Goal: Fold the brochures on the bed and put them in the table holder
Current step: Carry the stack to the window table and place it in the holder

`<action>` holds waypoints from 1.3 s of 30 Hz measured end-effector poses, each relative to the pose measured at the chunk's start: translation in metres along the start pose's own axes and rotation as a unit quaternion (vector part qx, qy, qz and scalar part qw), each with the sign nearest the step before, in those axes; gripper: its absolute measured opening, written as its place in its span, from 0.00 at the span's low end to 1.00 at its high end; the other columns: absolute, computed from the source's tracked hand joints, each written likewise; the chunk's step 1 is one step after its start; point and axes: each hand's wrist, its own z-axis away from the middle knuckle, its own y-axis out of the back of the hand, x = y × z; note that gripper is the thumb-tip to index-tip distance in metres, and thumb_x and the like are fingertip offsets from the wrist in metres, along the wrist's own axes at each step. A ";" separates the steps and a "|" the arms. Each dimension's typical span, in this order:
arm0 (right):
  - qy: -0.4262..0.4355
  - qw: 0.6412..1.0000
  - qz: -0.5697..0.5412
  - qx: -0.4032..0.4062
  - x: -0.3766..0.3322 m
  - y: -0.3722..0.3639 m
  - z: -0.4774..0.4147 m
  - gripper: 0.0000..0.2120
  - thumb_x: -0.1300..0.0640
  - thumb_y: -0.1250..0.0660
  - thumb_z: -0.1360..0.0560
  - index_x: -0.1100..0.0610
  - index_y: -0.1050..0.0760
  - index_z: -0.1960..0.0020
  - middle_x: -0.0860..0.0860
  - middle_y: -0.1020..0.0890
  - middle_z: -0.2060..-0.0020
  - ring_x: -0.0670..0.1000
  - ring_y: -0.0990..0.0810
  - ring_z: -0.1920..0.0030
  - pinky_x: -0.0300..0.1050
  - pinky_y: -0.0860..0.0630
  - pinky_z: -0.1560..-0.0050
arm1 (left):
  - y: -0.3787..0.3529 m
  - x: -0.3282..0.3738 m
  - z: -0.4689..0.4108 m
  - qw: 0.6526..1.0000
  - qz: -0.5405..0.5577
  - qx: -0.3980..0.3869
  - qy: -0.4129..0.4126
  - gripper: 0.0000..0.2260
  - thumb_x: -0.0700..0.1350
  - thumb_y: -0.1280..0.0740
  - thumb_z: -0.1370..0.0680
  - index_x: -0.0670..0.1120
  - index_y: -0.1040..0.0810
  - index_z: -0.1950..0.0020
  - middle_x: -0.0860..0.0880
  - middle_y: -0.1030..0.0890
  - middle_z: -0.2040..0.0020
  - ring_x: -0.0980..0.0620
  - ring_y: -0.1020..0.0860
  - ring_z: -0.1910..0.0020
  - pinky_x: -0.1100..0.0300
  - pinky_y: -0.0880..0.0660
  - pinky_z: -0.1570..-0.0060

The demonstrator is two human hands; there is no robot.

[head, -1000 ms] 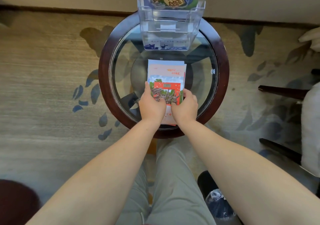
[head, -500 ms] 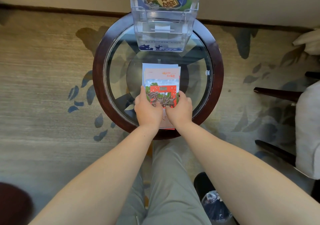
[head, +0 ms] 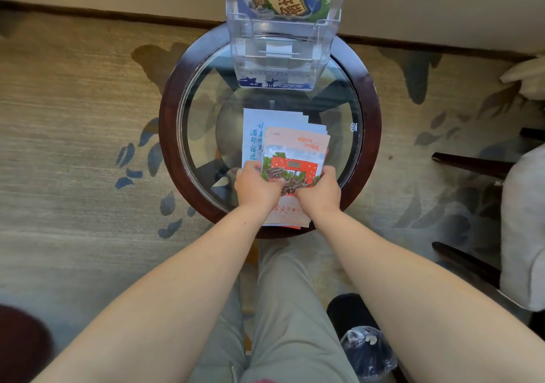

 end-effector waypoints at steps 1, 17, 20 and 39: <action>0.010 1.000 -0.008 -0.001 -0.001 0.003 0.003 0.22 0.61 0.25 0.29 0.54 0.31 0.40 0.47 0.22 0.53 0.51 0.22 0.53 0.43 0.31 0.62 | 0.001 0.003 0.000 1.000 0.002 -0.001 -0.009 0.20 0.46 0.21 0.28 0.50 0.27 0.43 0.46 0.24 0.40 0.47 0.21 0.43 0.48 0.18 0.47; 0.235 0.970 -0.052 -0.020 -0.085 0.065 0.057 0.13 0.62 0.37 0.19 0.48 0.26 0.38 0.48 0.17 0.49 0.47 0.21 0.52 0.29 0.30 0.59 | 0.094 0.080 0.056 0.959 0.099 0.092 -0.250 0.31 0.37 0.25 0.24 0.52 0.38 0.28 0.51 0.26 0.37 0.54 0.25 0.37 0.72 0.27 0.39; 0.225 0.973 -0.060 0.007 -0.090 0.072 0.059 0.14 0.62 0.34 0.20 0.47 0.25 0.38 0.46 0.18 0.47 0.47 0.20 0.48 0.30 0.29 0.56 | 0.102 0.079 0.055 0.961 0.055 0.081 -0.260 0.30 0.39 0.26 0.23 0.56 0.37 0.28 0.53 0.25 0.37 0.56 0.25 0.38 0.69 0.25 0.38; 0.460 0.817 0.341 0.075 -0.172 0.129 0.061 0.18 0.64 0.28 0.27 0.54 0.22 0.38 0.53 0.18 0.49 0.60 0.17 0.52 0.53 0.21 0.59 | 0.143 0.178 0.060 0.762 -0.503 0.063 -0.404 0.20 0.41 0.30 0.21 0.48 0.31 0.31 0.47 0.22 0.39 0.44 0.20 0.42 0.54 0.31 0.56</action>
